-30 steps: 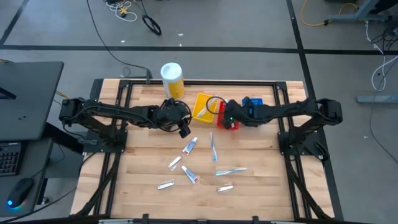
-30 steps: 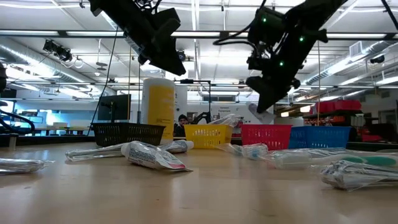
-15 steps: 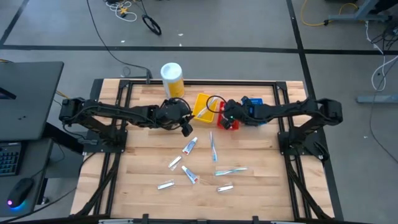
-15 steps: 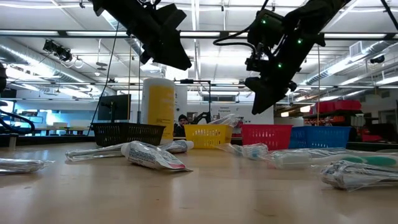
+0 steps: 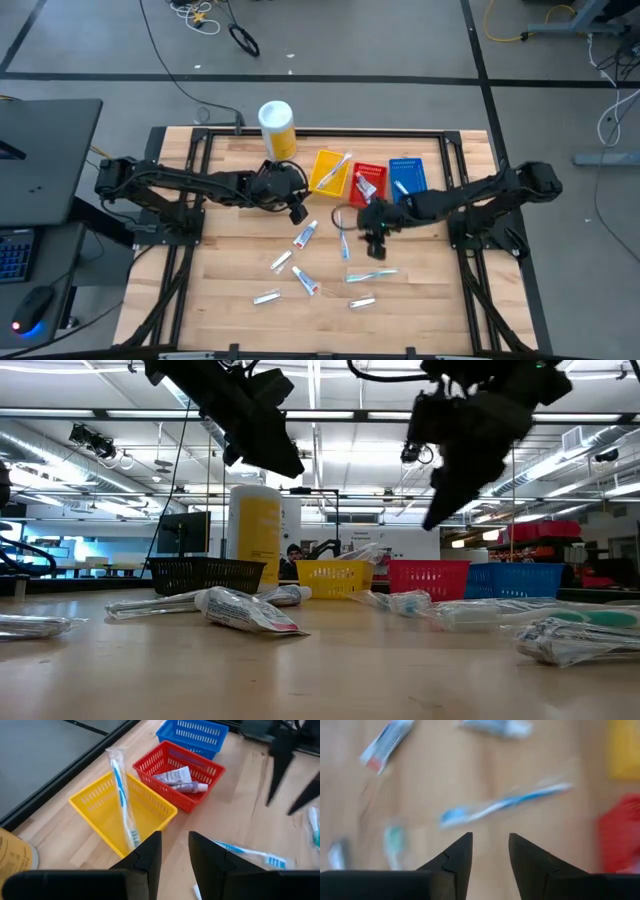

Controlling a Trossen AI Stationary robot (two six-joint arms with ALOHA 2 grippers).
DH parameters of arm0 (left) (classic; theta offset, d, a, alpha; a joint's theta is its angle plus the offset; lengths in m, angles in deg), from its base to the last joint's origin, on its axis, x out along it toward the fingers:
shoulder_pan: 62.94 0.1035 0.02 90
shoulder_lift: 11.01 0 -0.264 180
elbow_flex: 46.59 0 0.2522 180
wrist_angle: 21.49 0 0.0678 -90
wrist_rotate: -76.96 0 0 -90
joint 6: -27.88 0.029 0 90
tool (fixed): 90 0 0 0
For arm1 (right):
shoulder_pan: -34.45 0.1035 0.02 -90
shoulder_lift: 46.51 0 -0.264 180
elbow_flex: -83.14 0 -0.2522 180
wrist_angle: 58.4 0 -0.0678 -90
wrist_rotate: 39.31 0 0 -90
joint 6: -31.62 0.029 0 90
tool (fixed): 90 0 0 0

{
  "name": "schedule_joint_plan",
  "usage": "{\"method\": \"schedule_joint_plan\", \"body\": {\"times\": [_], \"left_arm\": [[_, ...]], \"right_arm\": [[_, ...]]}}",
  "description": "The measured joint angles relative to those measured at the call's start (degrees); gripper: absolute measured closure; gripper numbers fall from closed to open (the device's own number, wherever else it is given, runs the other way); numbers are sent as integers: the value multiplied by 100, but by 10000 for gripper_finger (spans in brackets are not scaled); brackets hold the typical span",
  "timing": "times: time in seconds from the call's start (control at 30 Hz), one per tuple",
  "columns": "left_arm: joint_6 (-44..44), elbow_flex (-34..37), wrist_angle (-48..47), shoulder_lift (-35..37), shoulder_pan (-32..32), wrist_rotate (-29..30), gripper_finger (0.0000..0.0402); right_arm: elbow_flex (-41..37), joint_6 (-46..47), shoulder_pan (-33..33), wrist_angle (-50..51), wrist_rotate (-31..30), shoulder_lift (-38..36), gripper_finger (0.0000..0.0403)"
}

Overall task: Pick & Place Travel size toiletries
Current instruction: Put the silver nail cutter into the blue bin

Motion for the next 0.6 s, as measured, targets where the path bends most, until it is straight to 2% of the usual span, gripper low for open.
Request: {"method": "schedule_joint_plan", "body": {"times": [0.1, 0.3, 0.47, 0.6], "left_arm": [[26, 0, 4, 0, -73, 0, 297], [24, 0, -2, 0, -274, 2, 297], [26, 0, -29, 0, -464, 0, 297], [131, 0, -101, 0, -587, 0, 297]], "right_arm": [[-196, 7, 319, -13, 236, 0, 268], [-696, 347, 714, -620, 64, 0, 268], [-1296, 564, 853, -2491, -225, 9, 268], [-1770, 414, 1030, -4004, 107, 41, 269]]}}
